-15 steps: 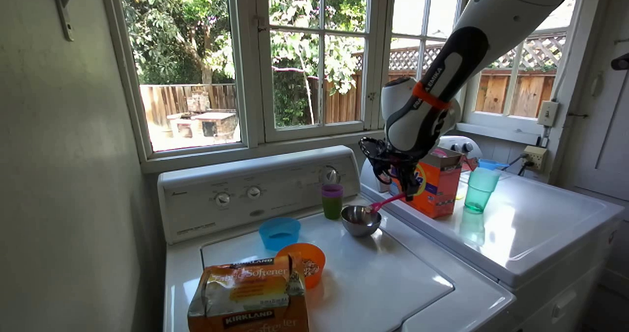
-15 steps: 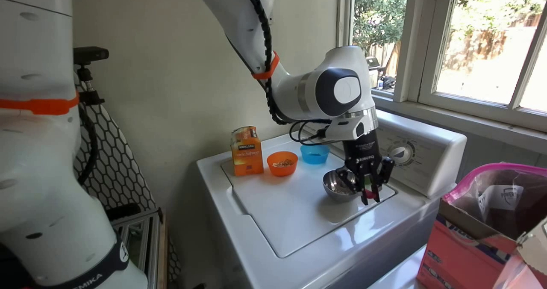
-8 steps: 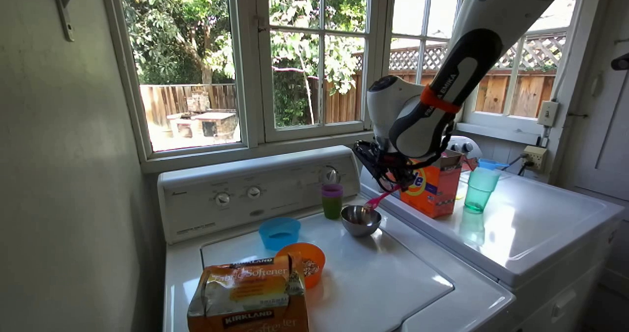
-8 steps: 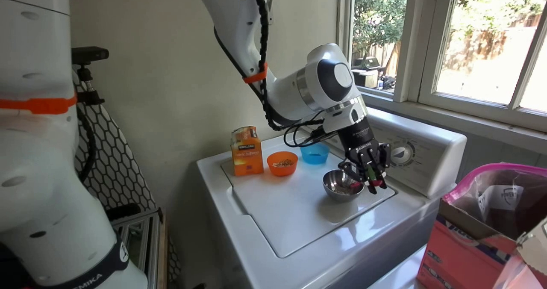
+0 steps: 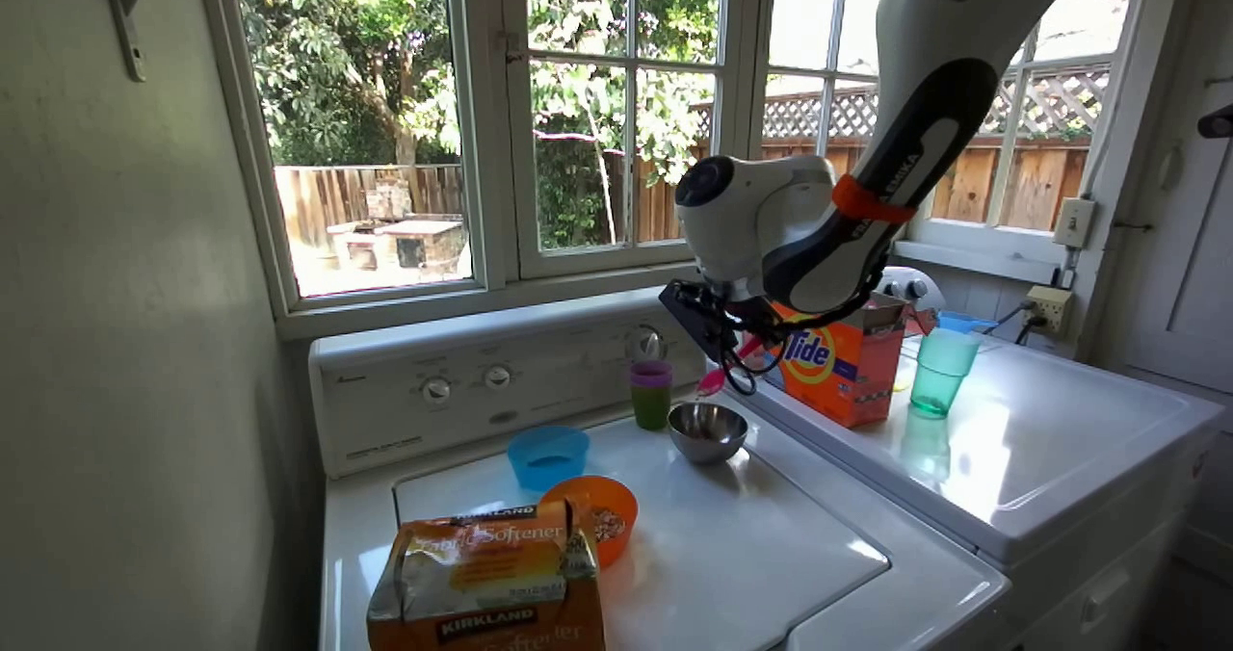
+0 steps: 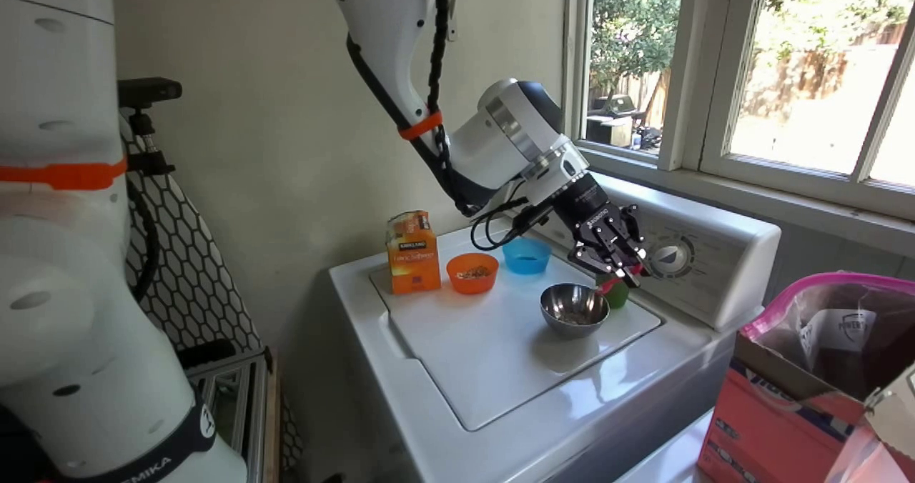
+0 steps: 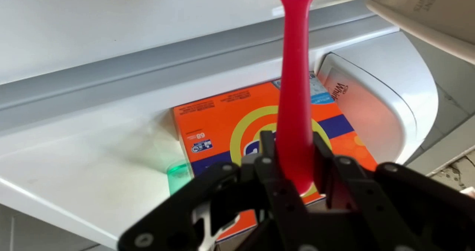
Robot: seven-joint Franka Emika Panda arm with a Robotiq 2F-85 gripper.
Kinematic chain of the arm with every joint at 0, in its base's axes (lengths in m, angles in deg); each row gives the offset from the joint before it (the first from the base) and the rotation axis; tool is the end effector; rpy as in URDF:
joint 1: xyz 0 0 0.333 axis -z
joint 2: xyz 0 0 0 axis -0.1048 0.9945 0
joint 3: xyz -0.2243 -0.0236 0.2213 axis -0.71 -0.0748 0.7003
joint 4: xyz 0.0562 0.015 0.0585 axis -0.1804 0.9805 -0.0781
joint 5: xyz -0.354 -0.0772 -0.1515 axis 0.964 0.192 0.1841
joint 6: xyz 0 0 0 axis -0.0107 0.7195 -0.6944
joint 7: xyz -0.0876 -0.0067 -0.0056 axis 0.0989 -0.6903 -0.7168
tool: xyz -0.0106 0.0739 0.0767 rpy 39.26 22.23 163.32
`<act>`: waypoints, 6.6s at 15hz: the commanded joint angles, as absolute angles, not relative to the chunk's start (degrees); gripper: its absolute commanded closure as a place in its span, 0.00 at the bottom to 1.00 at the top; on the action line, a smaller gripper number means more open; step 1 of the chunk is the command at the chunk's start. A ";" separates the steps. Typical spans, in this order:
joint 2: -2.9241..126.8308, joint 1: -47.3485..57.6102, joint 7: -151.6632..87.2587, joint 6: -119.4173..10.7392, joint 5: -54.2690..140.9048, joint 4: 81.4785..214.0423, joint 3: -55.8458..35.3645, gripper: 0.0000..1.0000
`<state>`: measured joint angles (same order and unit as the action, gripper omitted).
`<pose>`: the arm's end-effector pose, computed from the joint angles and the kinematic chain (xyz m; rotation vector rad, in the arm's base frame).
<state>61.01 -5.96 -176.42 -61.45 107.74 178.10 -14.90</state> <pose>0.5727 0.0373 0.2826 1.9599 -1.9822 1.1031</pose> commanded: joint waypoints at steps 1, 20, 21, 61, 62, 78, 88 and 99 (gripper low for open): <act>61.00 -5.24 -182.14 -54.32 114.44 178.09 -11.16 0.94; 53.82 11.13 -145.51 -69.59 80.23 186.11 -5.63 0.94; 53.78 11.91 -141.16 -70.58 75.94 186.81 -4.85 0.94; 53.48 -9.14 -146.66 -56.06 84.39 183.82 1.12 0.94; 54.05 -9.54 -146.85 -54.94 84.46 183.23 1.74 0.94; 53.99 -11.48 -146.66 -40.52 82.19 180.31 5.54 0.74; 58.21 -15.77 -160.79 -22.66 87.88 173.13 7.95 0.94; 69.38 -18.16 -166.59 -23.85 89.12 163.95 7.70 0.94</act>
<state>64.80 -16.61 -163.97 -24.10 87.16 168.09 8.53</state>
